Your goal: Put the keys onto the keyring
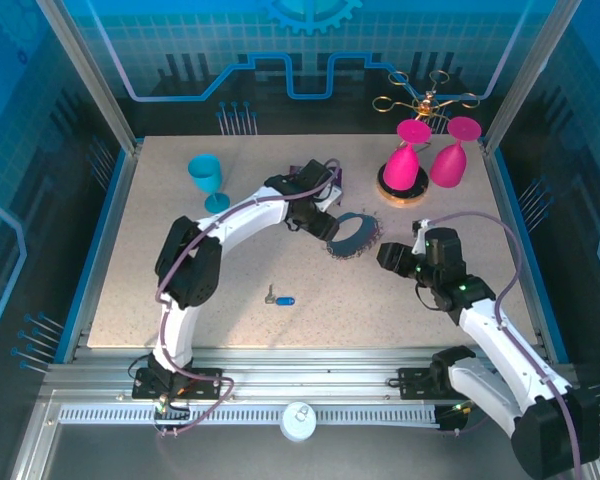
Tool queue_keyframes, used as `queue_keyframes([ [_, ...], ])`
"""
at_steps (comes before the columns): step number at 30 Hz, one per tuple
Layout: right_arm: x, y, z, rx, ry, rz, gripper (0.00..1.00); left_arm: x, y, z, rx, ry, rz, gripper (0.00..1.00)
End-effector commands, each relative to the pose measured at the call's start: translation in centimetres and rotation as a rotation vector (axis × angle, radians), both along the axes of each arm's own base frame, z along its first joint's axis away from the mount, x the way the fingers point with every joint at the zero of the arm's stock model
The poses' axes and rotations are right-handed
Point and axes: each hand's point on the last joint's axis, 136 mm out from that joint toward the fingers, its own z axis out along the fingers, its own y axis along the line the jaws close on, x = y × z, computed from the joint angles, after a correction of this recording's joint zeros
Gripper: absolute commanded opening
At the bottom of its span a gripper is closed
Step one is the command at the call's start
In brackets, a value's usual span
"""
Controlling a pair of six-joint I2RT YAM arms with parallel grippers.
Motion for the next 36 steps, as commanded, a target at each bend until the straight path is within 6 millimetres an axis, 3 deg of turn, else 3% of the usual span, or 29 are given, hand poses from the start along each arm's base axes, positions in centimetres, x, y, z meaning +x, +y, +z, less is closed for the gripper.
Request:
queue_keyframes([
  [1, -1.0, -0.2, -1.3, -0.016, 0.040, -0.001, 0.62, -1.0, 0.0, -1.3, 0.045, 0.090, -0.013, 0.56],
  [16, -1.3, -0.4, -1.2, -0.021, 0.063, -0.018, 0.62, -0.7, -2.5, -5.6, -0.030, 0.190, 0.094, 0.37],
  [22, -1.5, -0.5, -1.4, -0.028, 0.073, -0.018, 0.62, -0.5, -2.0, -6.3, -0.005, 0.183, 0.111, 0.26],
  [36, -1.9, -0.9, -1.1, -0.042, 0.070, -0.026, 0.62, -0.6, -1.4, -7.2, 0.030, 0.189, 0.127, 0.18],
])
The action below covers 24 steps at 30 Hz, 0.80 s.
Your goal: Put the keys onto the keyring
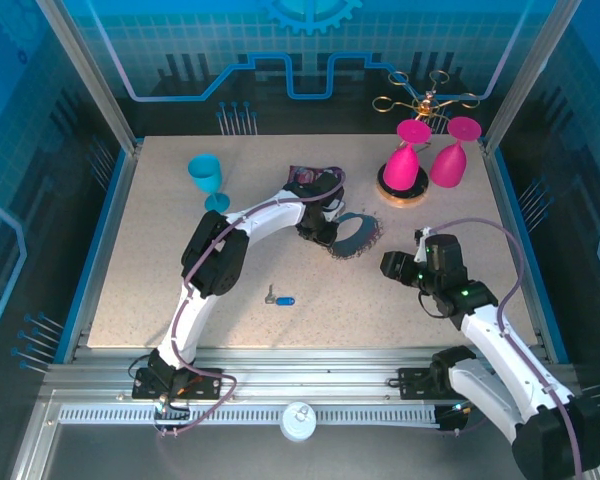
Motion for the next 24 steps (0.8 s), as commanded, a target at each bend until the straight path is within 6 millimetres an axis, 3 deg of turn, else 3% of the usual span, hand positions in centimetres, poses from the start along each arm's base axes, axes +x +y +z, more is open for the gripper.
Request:
queue_keyframes([
  [1, -0.28, -0.01, 0.38, -0.008, -0.001, -0.003, 0.62, -0.56, -0.08, -1.14, 0.013, 0.028, 0.004, 0.18],
  [24, -0.41, -0.17, 0.43, -0.016, 0.007, -0.007, 0.62, -1.05, -0.05, -1.90, 0.013, 0.061, 0.005, 0.24],
])
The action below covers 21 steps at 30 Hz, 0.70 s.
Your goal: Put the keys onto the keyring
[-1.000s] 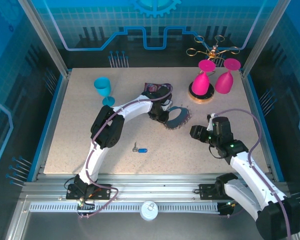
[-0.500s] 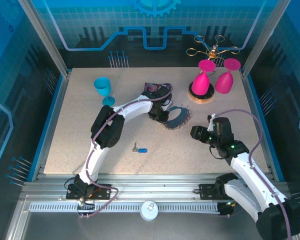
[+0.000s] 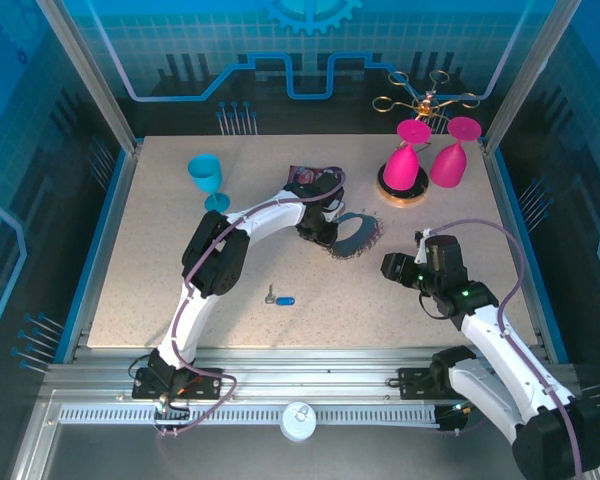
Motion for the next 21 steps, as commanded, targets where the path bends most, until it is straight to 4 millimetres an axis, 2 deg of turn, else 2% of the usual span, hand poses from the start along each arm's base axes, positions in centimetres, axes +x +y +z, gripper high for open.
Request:
queue_keyframes([
  [1, 0.0, 0.0, 0.9, -0.007, -0.016, -0.004, 0.62, -1.0, -0.1, -1.7, 0.012, 0.057, 0.002, 0.25],
  [8, 0.1, 0.0, 1.0, -0.006, -0.018, -0.006, 0.61, -1.3, -0.1, -1.9, 0.011, 0.074, 0.013, 0.25],
  [16, 0.1, -0.1, 1.2, -0.009, -0.020, -0.007, 0.61, -1.2, -0.2, -1.6, 0.002, 0.067, 0.011, 0.07],
  [19, 0.1, -0.1, 1.2, -0.007, -0.021, -0.008, 0.61, -0.9, 0.4, -1.0, 0.026, 0.040, 0.015, 0.00],
  [21, 0.1, 0.0, 1.2, -0.007, -0.021, -0.007, 0.61, -0.5, 1.3, -0.3, 0.055, 0.001, 0.029, 0.00],
])
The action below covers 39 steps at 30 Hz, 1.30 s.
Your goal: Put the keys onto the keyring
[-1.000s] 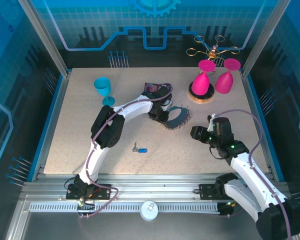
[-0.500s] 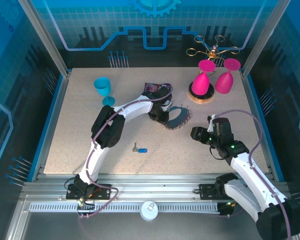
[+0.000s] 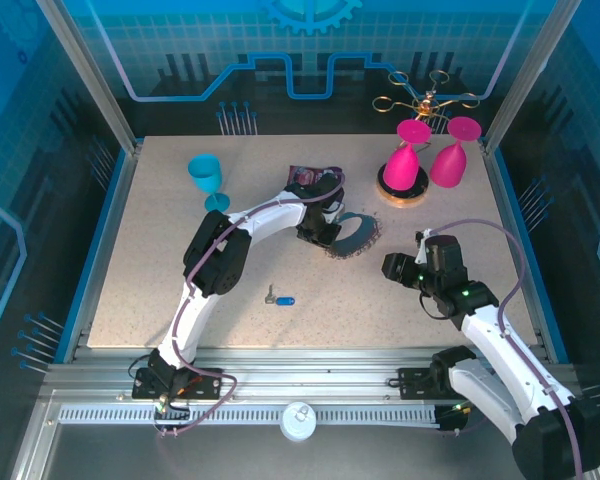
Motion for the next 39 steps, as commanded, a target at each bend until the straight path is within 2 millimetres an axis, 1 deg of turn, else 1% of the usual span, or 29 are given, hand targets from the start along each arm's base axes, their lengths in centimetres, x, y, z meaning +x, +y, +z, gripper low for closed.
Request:
queue_keyframes([
  [1, 0.1, 0.2, 1.3, 0.004, -0.025, 0.003, 0.61, -0.2, 1.7, 0.7, 0.066, -0.036, 0.019, 0.00],
  [5, 0.3, 0.4, 1.4, 0.002, -0.026, 0.013, 0.61, 0.2, 4.4, 2.1, 0.102, -0.092, 0.093, 0.00],
  [8, 0.4, 0.7, 1.4, 0.003, -0.024, 0.033, 0.60, -0.3, 6.0, 2.9, 0.076, -0.091, 0.157, 0.00],
  [11, 0.6, 1.5, 1.3, 0.000, -0.026, 0.075, 0.58, -1.1, 7.7, 3.6, 0.069, -0.099, 0.209, 0.00],
  [14, 0.7, 2.8, 1.3, -0.019, -0.036, 0.139, 0.58, -1.8, 9.7, 4.2, 0.051, -0.093, 0.286, 0.00],
  [20, 1.0, 5.5, 1.2, -0.068, -0.054, 0.264, 0.58, -3.0, 12.4, 5.5, -0.110, -0.023, 0.515, 0.00],
  [26, 2.0, 7.9, 1.7, -0.098, -0.096, 0.374, 0.62, -3.7, 13.3, 7.0, -0.292, 0.148, 0.669, 0.00],
  [28, 2.4, 9.0, 2.4, -0.115, -0.139, 0.423, 0.63, -4.0, 12.6, 7.7, -0.361, 0.204, 0.690, 0.00],
  [30, 2.7, 10.1, 3.7, -0.144, -0.206, 0.459, 0.59, -4.1, 11.9, 8.6, -0.427, 0.258, 0.717, 0.00],
  [34, 2.7, 13.6, 7.9, -0.185, -0.497, 0.547, 0.56, -3.9, 10.2, 10.5, -0.590, 0.365, 0.795, 0.00],
  [36, 2.7, 14.9, 8.9, -0.216, -0.610, 0.590, 0.57, -3.8, 9.6, 11.6, -0.650, 0.396, 0.817, 0.00],
  [39, 2.9, 16.5, 9.4, -0.296, -0.763, 0.672, 0.54, -3.6, 9.2, 13.4, -0.705, 0.410, 0.836, 0.00],
])
